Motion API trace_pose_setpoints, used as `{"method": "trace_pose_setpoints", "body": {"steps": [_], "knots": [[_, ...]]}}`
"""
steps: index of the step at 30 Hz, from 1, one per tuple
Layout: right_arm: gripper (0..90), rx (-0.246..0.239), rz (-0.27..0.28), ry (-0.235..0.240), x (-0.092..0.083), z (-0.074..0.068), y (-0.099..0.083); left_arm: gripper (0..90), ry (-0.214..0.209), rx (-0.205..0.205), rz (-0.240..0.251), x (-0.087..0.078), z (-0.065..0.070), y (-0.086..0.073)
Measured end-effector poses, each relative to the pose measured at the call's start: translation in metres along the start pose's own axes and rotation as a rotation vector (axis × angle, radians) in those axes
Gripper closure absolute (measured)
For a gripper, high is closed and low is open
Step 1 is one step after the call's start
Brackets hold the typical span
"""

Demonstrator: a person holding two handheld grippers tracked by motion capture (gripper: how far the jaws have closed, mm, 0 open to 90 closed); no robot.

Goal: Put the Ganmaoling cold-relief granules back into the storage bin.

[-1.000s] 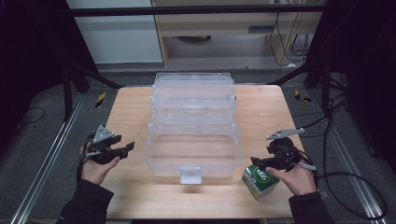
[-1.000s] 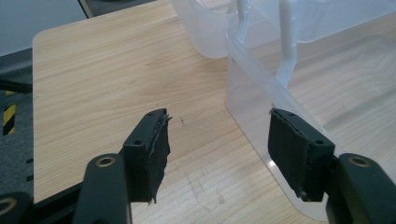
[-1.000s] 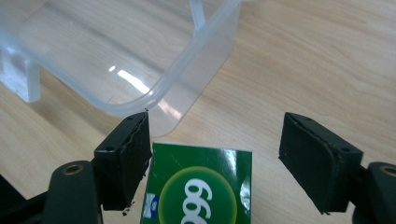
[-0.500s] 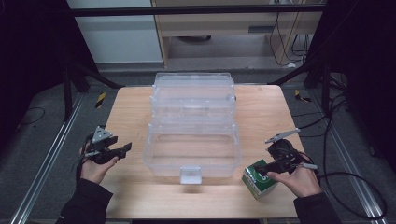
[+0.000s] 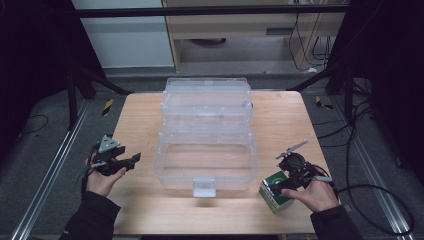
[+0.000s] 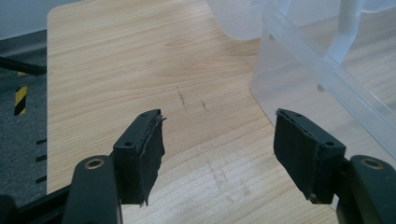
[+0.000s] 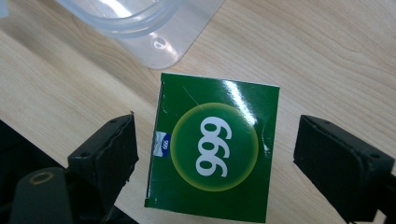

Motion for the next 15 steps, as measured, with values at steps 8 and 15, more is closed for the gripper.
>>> {"method": "trace_pose_setpoints", "body": {"steps": [8, 15], "knots": [[9.0, 0.002, -0.048, 0.001, 0.01, 0.001, -0.002, 32.9, -0.004, 0.007, 0.002, -0.002, 0.0, 0.001], [8.3, 0.016, -0.082, 0.011, 0.019, 0.003, -0.003, 32.8, -0.01, 0.017, -0.007, 0.0, 0.004, 0.001]]}}
Point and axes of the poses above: each handheld gripper's, and its own axes: x roughly forward along the jaws, y roughly out of its top, z roughly to its right, the point moved 2 cm from there along x, roughly forward along the jaws, and after that the axes turned 12 degrees about y, right-handed, at the moved point
